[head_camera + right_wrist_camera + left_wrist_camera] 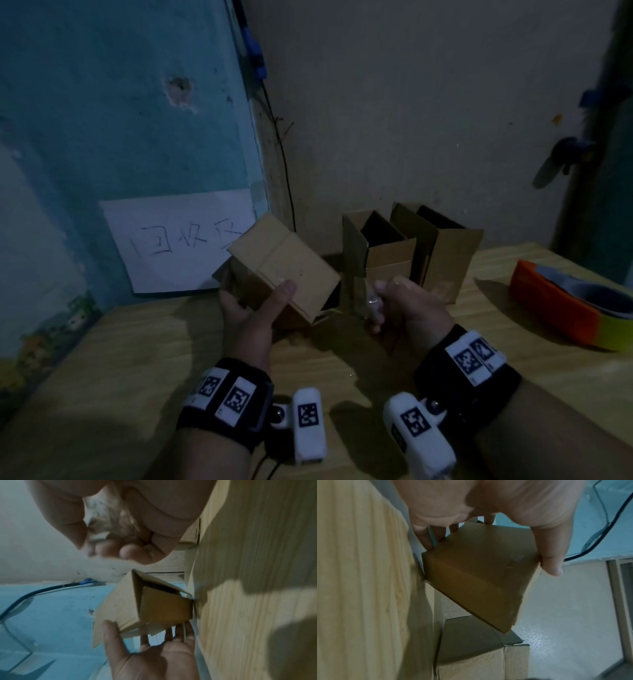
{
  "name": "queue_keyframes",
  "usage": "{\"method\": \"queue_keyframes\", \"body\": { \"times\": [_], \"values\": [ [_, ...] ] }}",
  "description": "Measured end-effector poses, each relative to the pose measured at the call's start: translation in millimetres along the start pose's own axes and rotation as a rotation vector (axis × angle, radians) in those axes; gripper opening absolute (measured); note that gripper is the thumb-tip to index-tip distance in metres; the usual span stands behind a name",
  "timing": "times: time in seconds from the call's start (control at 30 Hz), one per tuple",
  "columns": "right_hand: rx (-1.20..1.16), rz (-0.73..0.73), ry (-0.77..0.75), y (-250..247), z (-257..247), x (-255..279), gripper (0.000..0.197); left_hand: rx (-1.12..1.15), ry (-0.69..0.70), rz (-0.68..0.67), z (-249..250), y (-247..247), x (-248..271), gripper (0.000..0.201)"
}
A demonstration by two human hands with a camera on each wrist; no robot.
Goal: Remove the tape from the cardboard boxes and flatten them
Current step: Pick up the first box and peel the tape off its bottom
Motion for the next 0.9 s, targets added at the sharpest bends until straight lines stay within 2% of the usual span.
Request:
{"method": "queue_keyframes", "body": {
  "times": [0.13,0.27,0.47,0.6,0.73,0.8,0.9],
  "values": [
    [0.000,0.035,-0.065,-4,-3,-3,0.031,0.017,-0.017,0.013,-2,-2,0,0.121],
    [0.027,0.121,0.016,-16,1,-6,0.009,0.032,-0.018,0.017,-2,-3,-1,0.120],
    [0.059,0.221,0.095,-10,9,-1,0.029,0.020,-0.017,0.025,-3,-7,-1,0.123],
    [0.156,0.282,0.124,-16,10,0,0.027,0.025,-0.025,0.027,-6,-7,-3,0.123],
    [0.215,0.260,0.158,-19,6,-1,0.047,0.052,-0.030,0.035,-8,-8,-6,0.130],
    [0.211,0.258,0.137,-21,5,-2,0.044,0.057,-0.044,0.030,-10,-9,-6,0.135],
    [0.058,0.231,0.123,-18,5,-2,0.031,0.082,-0.051,0.021,-10,-9,-6,0.134]
  ]
}}
Point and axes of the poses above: each hand's wrist, its own x-axis away from the middle knuckle, its own y-axis out of the palm, z = x × y, the point moved 8 cm from there along -x, towards the middle knuckle, and after that the axes turned 6 degrees about -x, right-handed, at the moved point
